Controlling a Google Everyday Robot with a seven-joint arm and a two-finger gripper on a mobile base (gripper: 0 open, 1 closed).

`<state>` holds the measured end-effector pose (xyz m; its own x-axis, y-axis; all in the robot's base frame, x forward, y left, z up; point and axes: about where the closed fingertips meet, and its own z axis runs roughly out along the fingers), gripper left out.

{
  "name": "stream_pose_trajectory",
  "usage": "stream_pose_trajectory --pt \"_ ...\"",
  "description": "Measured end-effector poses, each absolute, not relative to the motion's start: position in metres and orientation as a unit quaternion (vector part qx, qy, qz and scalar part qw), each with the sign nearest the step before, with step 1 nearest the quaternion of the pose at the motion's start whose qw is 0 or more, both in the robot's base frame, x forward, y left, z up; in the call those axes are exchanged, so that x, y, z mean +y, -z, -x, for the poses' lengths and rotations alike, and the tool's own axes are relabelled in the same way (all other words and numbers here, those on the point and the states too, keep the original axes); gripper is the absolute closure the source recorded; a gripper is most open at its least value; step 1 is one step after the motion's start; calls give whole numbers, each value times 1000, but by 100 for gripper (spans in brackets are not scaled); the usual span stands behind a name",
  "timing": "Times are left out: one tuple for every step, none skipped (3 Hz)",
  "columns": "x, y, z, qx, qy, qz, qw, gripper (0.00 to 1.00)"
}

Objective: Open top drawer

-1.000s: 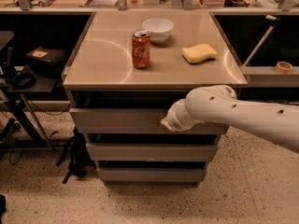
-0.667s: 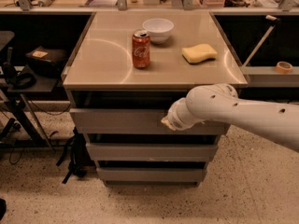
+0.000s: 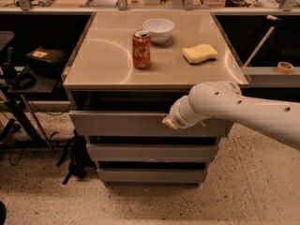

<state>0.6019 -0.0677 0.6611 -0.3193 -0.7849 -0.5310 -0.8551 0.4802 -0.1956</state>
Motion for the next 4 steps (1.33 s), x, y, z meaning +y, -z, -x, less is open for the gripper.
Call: stream_pose_trajectory --pt "-67 -667 -600 813 -65 496 297 100" --pt "-68 -668 -600 813 -65 496 297 100" --pt "-70 -670 -591 814 -65 494 298 100" --pt "-67 -683 -580 819 -74 475 313 100"
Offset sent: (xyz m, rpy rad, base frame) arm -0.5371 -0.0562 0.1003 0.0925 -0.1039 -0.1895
